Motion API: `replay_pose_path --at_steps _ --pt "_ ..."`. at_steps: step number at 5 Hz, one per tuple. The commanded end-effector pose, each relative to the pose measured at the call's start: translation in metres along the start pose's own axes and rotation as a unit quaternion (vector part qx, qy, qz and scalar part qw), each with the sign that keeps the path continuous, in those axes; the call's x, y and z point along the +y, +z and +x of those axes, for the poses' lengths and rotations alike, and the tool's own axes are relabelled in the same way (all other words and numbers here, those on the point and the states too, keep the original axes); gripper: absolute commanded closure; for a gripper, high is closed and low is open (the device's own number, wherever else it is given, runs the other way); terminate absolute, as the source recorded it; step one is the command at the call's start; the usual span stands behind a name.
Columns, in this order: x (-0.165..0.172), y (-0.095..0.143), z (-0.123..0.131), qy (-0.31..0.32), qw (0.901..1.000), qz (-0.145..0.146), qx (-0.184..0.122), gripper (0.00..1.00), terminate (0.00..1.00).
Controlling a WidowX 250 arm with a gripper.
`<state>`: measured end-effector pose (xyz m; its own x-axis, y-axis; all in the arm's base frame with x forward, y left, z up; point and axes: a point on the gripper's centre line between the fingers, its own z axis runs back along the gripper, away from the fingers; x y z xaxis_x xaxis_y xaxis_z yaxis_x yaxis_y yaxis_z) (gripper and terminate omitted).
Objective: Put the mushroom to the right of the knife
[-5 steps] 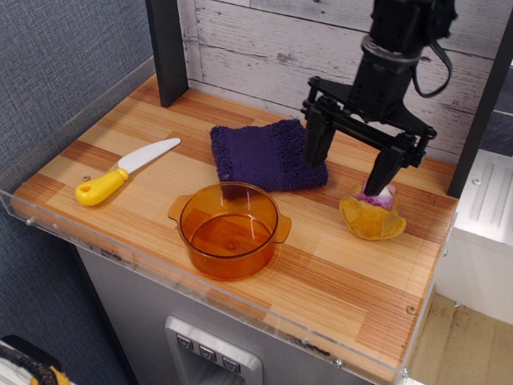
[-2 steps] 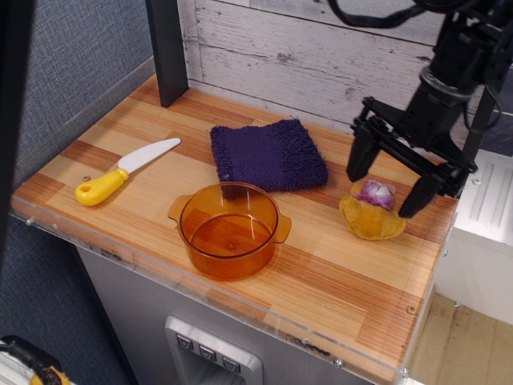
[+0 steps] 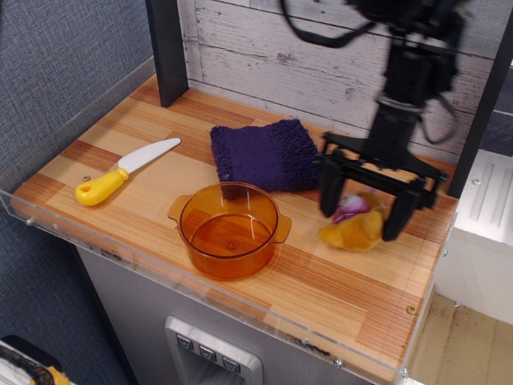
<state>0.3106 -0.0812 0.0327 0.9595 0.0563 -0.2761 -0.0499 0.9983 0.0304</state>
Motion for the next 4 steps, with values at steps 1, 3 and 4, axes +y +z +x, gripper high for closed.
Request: replay_pose_path --at_steps 1,3,4 --pt "-0.001 0.014 -0.007 0.001 0.9996 -0.027 -0.008 1.0 0.0" --pt "-0.002 0.024 -0.006 -0.017 0.9997 -0.003 -0.019 1.0 0.0" --pt "-0.002 0.025 -0.006 -0.021 0.9995 -0.002 -0.022 1.0 0.0"
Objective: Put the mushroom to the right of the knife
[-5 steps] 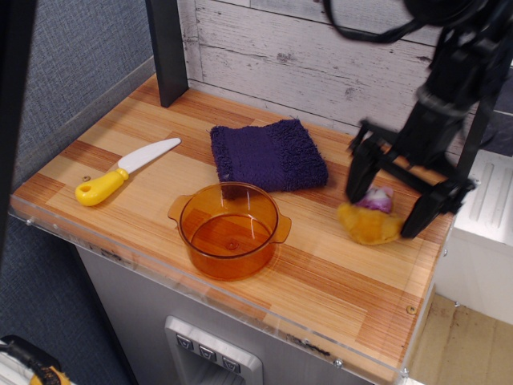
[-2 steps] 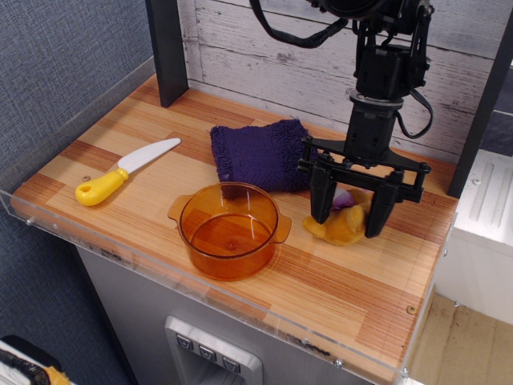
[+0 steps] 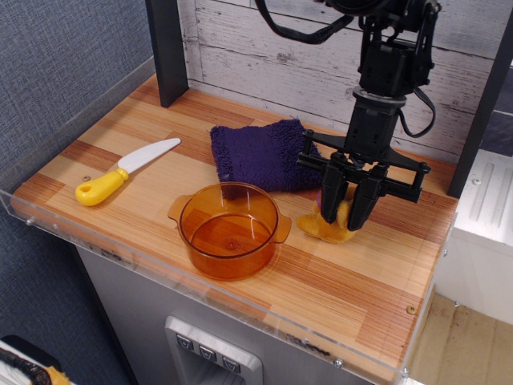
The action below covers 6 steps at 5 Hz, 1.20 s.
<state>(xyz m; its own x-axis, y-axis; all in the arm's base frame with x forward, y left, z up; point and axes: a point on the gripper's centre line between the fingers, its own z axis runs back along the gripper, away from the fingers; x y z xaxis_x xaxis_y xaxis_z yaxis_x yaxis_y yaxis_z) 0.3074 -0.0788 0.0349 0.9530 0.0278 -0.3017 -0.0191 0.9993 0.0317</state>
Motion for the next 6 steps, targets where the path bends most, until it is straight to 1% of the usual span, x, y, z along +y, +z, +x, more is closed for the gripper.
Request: replay_pose_path --at_steps 1,2,3,4,5,6 --pt "-0.005 0.023 -0.001 -0.018 0.9993 -0.001 -0.033 1.0 0.0" --pt "-0.004 0.037 -0.001 -0.043 0.9978 0.014 -0.048 1.0 0.0" --pt "-0.001 0.084 -0.013 -0.053 0.9905 0.039 -0.121 1.0 0.0" --pt "0.004 0.127 -0.041 -0.053 0.9741 0.058 -0.212 1.0 0.0" --pt "0.027 0.15 -0.078 -0.015 0.9592 0.053 -0.277 1.0 0.0" --pt "0.057 0.136 -0.084 0.047 0.9628 0.044 -0.262 1.0 0.0"
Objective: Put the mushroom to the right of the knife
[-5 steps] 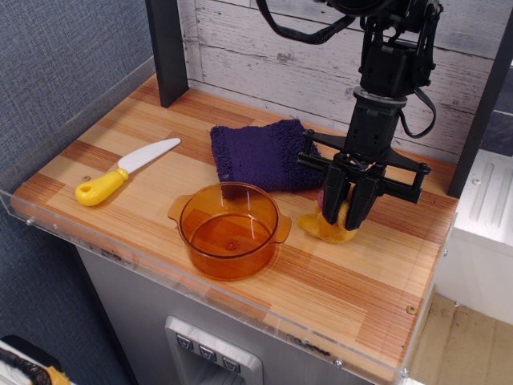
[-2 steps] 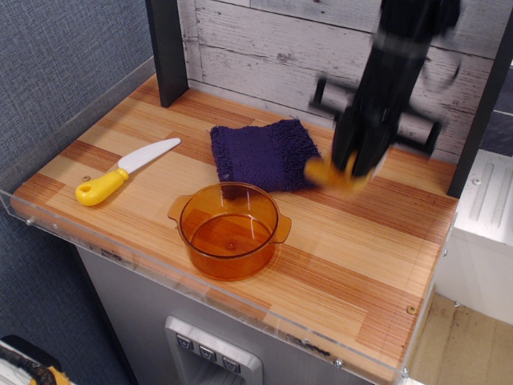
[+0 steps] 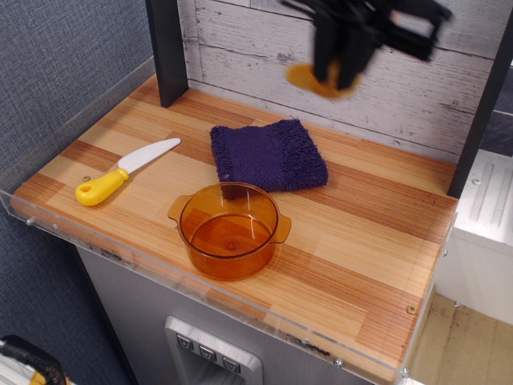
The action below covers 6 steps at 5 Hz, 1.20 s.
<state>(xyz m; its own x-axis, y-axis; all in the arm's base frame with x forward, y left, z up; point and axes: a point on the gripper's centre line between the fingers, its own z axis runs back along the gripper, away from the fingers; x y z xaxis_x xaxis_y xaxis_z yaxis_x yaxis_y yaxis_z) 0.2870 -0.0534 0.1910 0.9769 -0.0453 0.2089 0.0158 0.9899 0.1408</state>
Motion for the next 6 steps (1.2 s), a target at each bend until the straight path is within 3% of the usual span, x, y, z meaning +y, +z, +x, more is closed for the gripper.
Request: replay_pose_path --at_steps 1,3,4,6 --pt "0.057 -0.013 -0.027 0.109 0.9936 0.022 0.021 1.0 0.0" --pt "0.091 -0.041 -0.012 0.131 0.9891 0.05 0.044 1.0 0.0" --pt "0.105 -0.053 -0.011 0.146 0.9868 0.046 0.053 1.0 0.0" --pt "0.091 -0.102 -0.012 0.111 0.9885 0.034 0.097 1.0 0.0"
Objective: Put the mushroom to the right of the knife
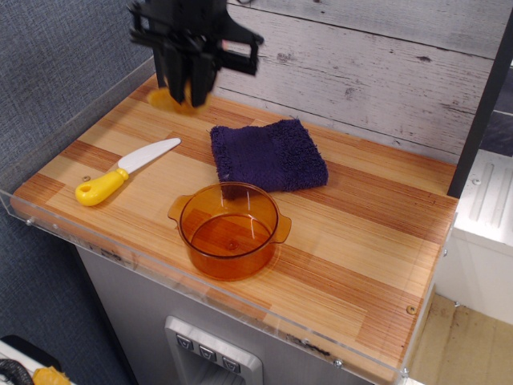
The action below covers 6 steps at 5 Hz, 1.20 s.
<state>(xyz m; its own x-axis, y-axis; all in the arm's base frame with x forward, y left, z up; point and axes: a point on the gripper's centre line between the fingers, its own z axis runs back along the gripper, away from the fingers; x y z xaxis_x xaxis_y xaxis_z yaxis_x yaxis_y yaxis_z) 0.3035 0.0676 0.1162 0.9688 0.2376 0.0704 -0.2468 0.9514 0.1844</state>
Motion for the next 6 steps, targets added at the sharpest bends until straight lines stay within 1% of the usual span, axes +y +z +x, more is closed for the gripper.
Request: replay_pose_path --at_steps 1,2,5,6 --pt "-0.022 -0.025 -0.011 -0.025 0.9995 -0.005 0.017 1.0 0.0" --pt "-0.023 -0.033 -0.016 -0.025 0.9993 -0.005 0.028 1.0 0.0" --pt "-0.026 -0.033 -0.023 -0.011 0.9993 -0.014 0.033 1.0 0.0" --pt "-0.026 -0.035 -0.025 -0.01 0.999 -0.017 0.04 0.0 0.0"
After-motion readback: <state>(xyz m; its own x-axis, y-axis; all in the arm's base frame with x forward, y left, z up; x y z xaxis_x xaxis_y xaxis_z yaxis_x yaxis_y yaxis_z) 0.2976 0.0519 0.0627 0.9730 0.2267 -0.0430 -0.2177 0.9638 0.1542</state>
